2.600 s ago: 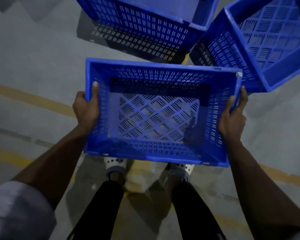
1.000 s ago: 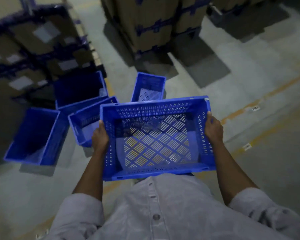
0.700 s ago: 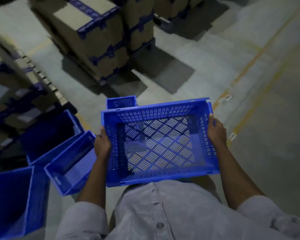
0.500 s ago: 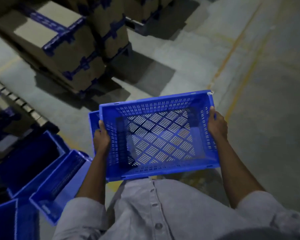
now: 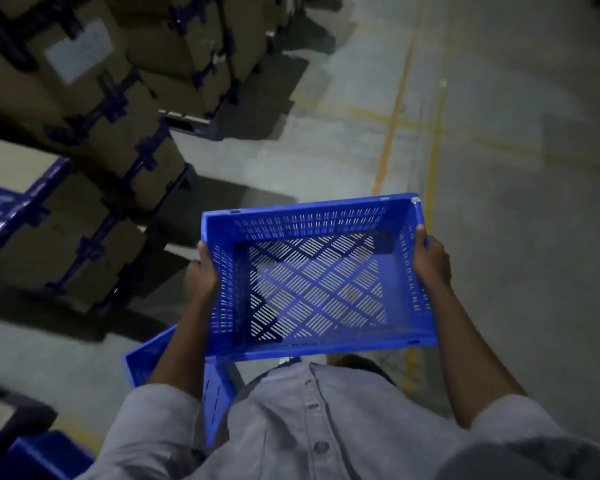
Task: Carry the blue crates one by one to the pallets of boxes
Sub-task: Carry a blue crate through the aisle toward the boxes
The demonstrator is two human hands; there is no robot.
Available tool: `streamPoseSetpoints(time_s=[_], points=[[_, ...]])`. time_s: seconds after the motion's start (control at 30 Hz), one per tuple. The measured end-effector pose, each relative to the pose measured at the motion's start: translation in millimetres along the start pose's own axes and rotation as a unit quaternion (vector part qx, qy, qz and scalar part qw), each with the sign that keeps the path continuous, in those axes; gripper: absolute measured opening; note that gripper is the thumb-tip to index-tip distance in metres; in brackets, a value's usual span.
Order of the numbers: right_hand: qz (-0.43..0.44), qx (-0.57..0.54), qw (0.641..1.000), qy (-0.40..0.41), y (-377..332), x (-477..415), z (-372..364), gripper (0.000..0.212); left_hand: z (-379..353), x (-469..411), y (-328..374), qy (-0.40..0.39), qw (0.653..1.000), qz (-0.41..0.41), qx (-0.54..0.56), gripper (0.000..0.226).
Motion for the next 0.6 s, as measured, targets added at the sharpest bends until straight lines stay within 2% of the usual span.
streamPoseSetpoints(time_s=[0.1,0.33,0.4,0.53,0.6], points=[[-0.019,-0.005,1.0,0.017,-19.3,-41.8,2.6,0.094,-32.3,-35.4,59.5,-0.009,0.999,-0.027,-0.032,0.114],[-0.053,-0.042,0.997,0.026,-79.0,-164.9,-11.1,0.085,-129.0,-141.9,158.9,-0.02,0.998,-0.048,-0.034,0.117],[-0.06,-0.05,0.997,0.024,-96.2,-206.8,-14.1,0.086,-163.1,-170.0,188.5,-0.022,0.998,-0.037,-0.045,0.118],[-0.068,-0.059,0.996,0.019,-149.4,-297.1,-8.4,0.084,-233.7,-226.6,270.2,-0.035,0.997,-0.032,-0.068,0.101],[-0.07,-0.069,0.995,0.017,-183.4,-335.6,0.0,0.083,-258.6,-259.8,306.4,-0.032,0.997,-0.019,-0.062,0.108]])
Point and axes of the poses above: each hand's wrist, its own x-axis away from the middle knuckle, its own z-axis out of the back of the hand, y = z × x, the point moved 6 cm from there along -x, towards the middle knuckle, and after that the axes turned 10 degrees about x, right-handed, at the moved point
